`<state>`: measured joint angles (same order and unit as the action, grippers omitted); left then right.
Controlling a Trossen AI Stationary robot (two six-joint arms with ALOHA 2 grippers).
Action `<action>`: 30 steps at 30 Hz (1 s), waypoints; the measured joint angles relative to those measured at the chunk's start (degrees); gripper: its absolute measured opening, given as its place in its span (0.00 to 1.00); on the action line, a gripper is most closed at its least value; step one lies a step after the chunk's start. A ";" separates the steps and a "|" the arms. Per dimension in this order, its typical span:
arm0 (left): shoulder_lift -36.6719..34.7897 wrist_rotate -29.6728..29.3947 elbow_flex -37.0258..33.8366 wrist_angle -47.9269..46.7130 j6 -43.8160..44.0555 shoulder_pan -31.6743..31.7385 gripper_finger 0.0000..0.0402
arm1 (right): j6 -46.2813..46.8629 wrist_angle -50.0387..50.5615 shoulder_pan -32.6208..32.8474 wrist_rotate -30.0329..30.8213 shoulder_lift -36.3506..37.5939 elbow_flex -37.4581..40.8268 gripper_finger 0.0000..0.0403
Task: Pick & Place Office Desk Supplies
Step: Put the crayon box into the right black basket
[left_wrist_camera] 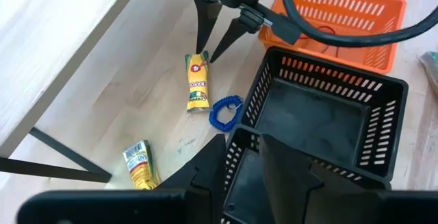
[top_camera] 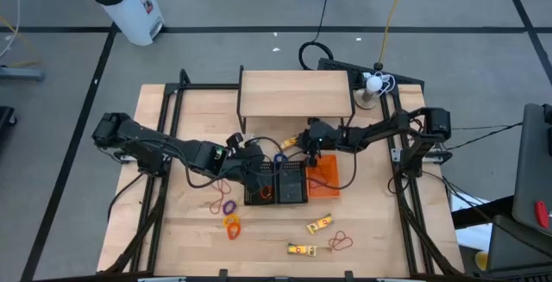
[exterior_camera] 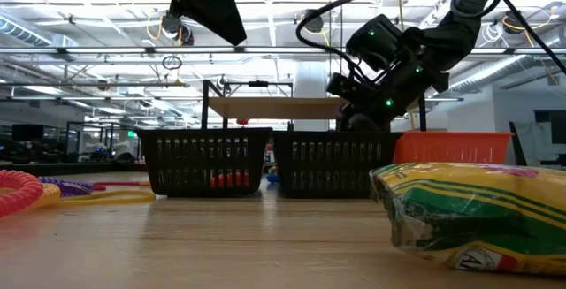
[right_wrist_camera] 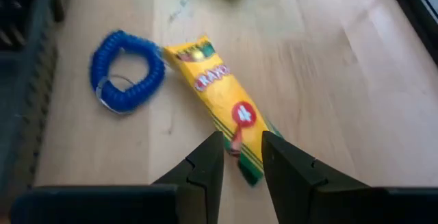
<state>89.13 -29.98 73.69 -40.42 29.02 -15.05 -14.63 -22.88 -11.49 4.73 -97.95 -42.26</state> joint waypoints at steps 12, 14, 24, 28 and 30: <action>-0.01 0.02 0.00 -0.01 0.00 0.00 0.23 | 0.80 2.02 0.40 -0.13 1.42 0.01 0.22; -0.01 0.04 0.00 0.02 -0.11 0.00 0.23 | 0.50 5.40 1.04 1.04 3.21 -0.33 0.22; -0.01 0.09 0.00 -0.02 -0.79 0.00 0.23 | 2.19 21.93 12.24 7.04 24.09 -2.19 0.22; -0.01 0.20 0.00 -0.03 -0.39 -0.04 0.23 | 7.04 26.16 18.81 -0.30 28.84 -2.14 0.22; -0.01 0.20 0.00 0.06 -0.63 -0.04 0.23 | 9.83 26.41 22.15 -4.02 30.01 -2.14 0.22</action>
<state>89.12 -29.78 73.69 -40.36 28.38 -15.09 -4.80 3.53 10.65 0.71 -67.94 -44.40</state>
